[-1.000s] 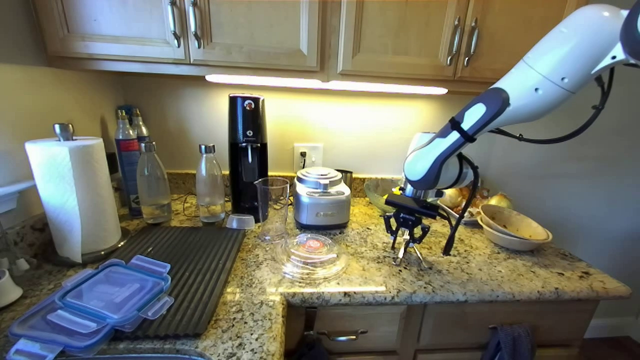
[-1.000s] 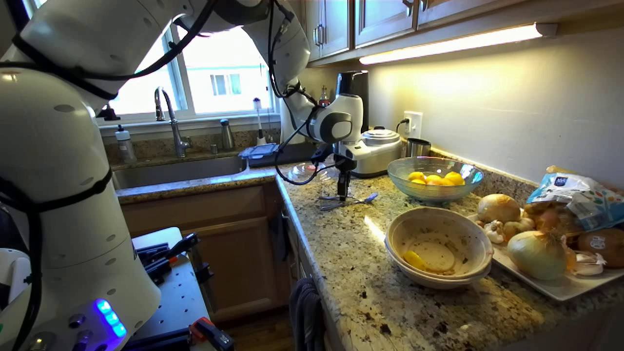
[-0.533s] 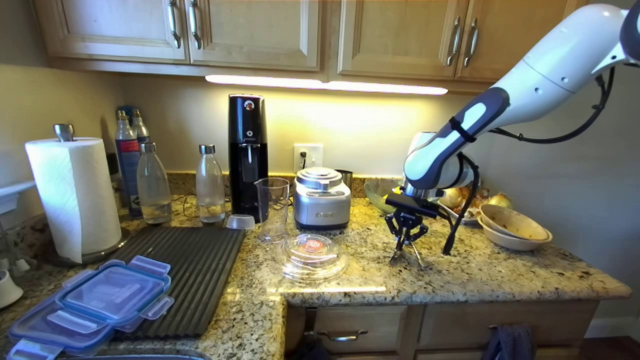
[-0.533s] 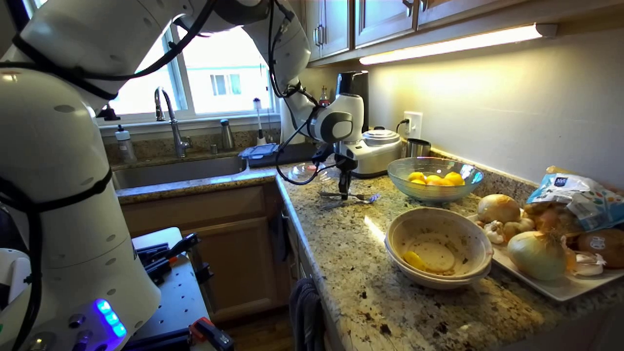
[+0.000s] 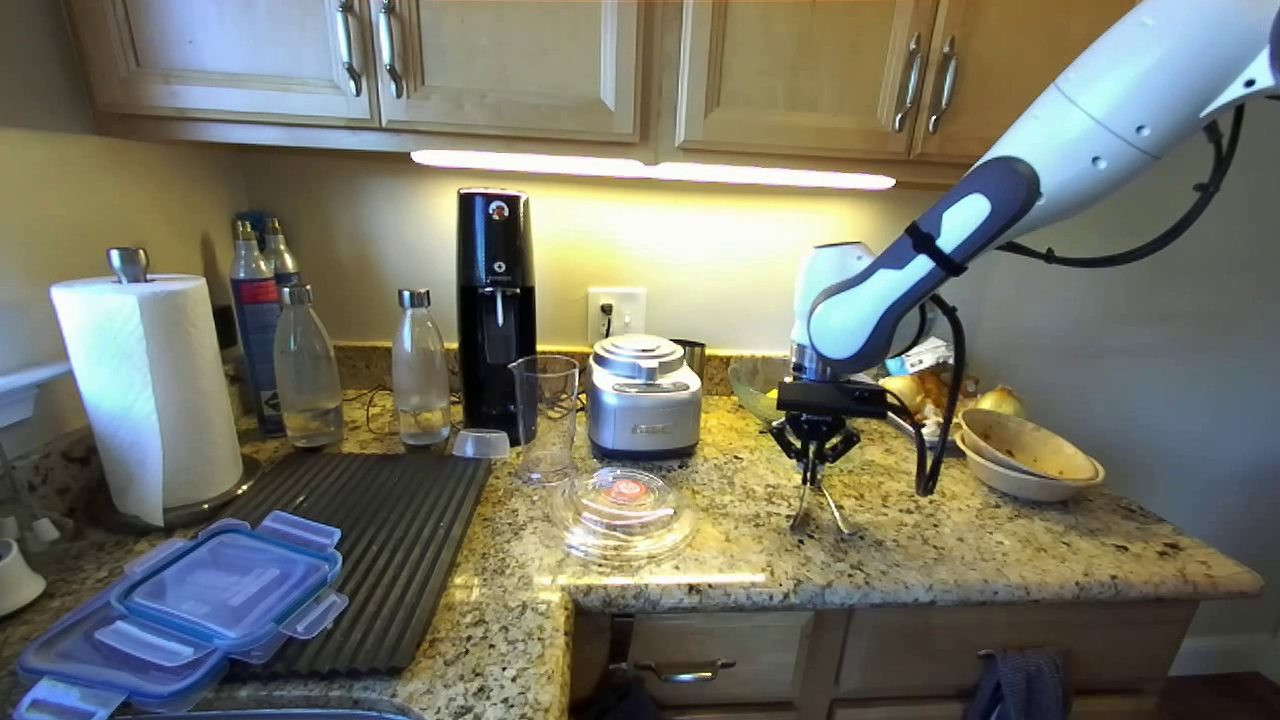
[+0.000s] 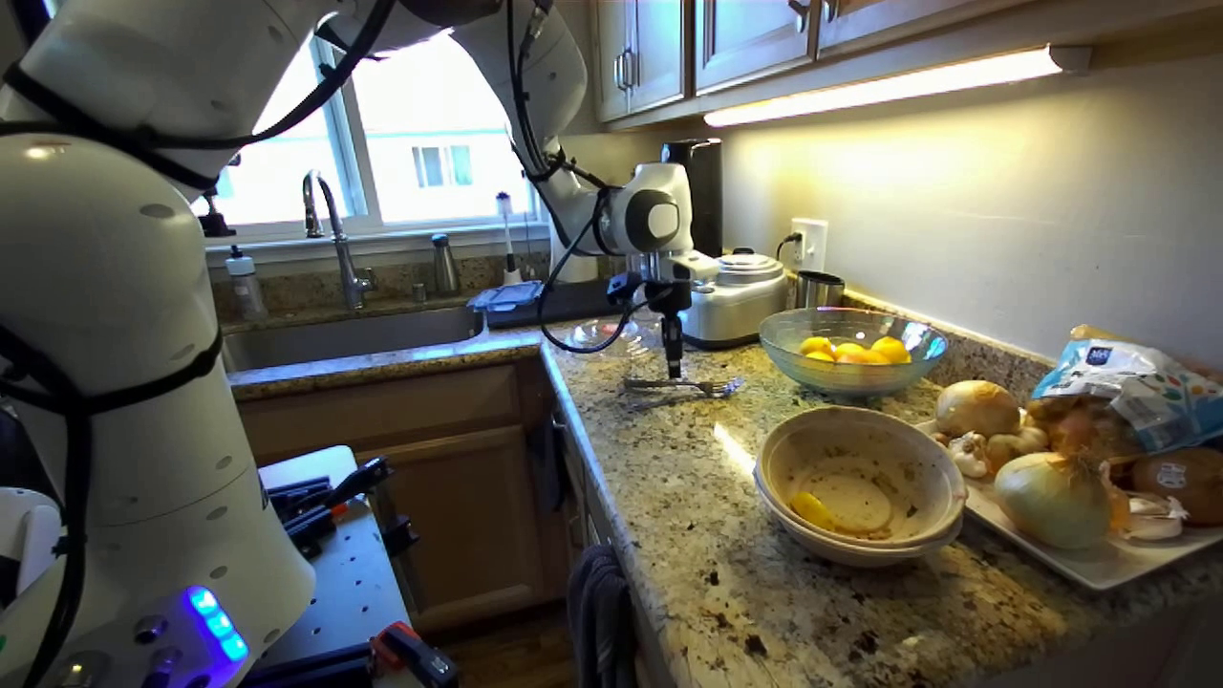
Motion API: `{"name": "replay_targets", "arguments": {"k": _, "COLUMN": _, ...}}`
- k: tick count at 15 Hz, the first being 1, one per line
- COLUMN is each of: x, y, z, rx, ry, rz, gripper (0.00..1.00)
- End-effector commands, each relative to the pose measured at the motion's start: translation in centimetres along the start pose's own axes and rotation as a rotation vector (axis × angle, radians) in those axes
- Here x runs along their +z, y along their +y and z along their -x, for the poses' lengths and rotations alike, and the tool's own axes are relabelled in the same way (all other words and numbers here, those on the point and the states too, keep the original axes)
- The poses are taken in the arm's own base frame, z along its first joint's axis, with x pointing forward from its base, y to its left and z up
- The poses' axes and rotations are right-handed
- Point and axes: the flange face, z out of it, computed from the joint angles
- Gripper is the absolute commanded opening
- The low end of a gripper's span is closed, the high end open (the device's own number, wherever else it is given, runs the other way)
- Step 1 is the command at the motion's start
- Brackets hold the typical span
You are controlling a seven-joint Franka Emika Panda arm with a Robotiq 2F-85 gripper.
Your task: Stack the white bowls together, then put the two forks on top of the bowls
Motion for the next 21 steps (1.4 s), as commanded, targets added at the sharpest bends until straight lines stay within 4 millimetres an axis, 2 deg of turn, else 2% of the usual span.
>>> {"name": "replay_targets", "arguments": {"k": 1, "x": -4.5, "y": 0.9, "z": 1.0, "rx": -0.116, "ry": 0.060, "rz": 0.112, "gripper": 0.07}}
{"name": "replay_targets", "arguments": {"k": 3, "x": -6.1, "y": 0.8, "z": 1.1, "rx": -0.165, "ry": 0.089, "rz": 0.154, "gripper": 0.07}}
{"name": "replay_targets", "arguments": {"k": 4, "x": -6.6, "y": 0.6, "z": 1.2, "rx": -0.175, "ry": 0.096, "rz": 0.157, "gripper": 0.32}}
{"name": "replay_targets", "arguments": {"k": 6, "x": -6.6, "y": 0.1, "z": 1.3, "rx": -0.161, "ry": 0.096, "rz": 0.135, "gripper": 0.40}}
{"name": "replay_targets", "arguments": {"k": 9, "x": -5.5, "y": -0.4, "z": 1.5, "rx": -0.093, "ry": 0.071, "rz": 0.101, "gripper": 0.59}}
{"name": "replay_targets", "arguments": {"k": 15, "x": -2.2, "y": -0.7, "z": 1.9, "rx": 0.113, "ry": 0.008, "rz": 0.001, "gripper": 0.99}}
{"name": "replay_targets", "arguments": {"k": 21, "x": 0.9, "y": -0.5, "z": 1.5, "rx": 0.219, "ry": 0.004, "rz": -0.086, "gripper": 1.00}}
